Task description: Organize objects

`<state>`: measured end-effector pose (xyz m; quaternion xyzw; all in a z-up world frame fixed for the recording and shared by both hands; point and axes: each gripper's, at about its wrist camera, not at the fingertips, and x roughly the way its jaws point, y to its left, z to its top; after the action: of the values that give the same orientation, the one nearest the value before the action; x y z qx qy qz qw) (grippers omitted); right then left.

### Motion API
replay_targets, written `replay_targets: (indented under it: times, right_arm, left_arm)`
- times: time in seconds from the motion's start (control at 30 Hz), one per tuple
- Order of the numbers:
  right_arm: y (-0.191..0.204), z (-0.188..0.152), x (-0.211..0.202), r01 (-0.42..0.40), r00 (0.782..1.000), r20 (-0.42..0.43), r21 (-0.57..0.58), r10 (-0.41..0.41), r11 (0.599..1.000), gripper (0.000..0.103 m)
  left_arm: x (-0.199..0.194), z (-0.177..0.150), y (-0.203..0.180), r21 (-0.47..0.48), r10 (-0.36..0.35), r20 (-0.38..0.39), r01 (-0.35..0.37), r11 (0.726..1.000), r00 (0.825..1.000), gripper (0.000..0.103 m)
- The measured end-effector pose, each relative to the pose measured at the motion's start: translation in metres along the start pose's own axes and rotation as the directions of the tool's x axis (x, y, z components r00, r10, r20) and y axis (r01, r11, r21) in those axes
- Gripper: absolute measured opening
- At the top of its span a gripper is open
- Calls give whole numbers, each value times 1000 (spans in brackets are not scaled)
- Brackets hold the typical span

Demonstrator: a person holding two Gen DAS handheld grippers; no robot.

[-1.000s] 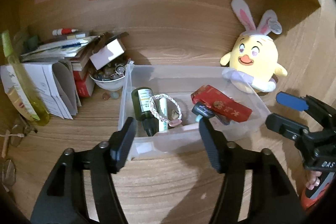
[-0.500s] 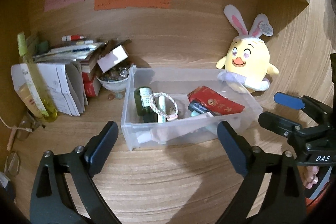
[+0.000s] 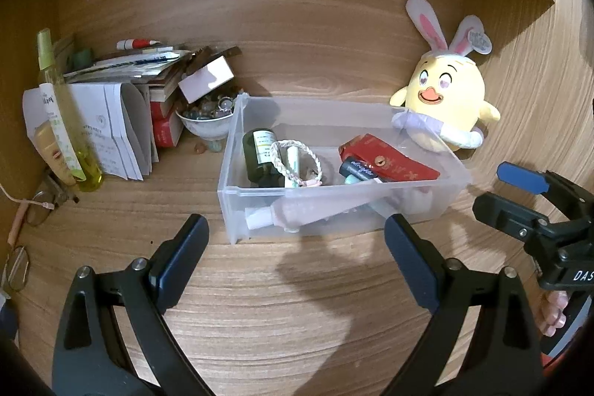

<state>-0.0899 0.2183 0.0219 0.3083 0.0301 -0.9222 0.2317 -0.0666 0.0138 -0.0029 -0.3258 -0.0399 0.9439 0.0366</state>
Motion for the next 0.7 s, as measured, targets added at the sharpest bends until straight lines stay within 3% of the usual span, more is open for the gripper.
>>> replay_targets:
  times: [0.7]
  right_arm:
    - [2,-1,-1,1,1000,1,-1,-1,1000,91]
  left_arm:
    - [0,3,-4,6,-10,2,10,1000,1000,97]
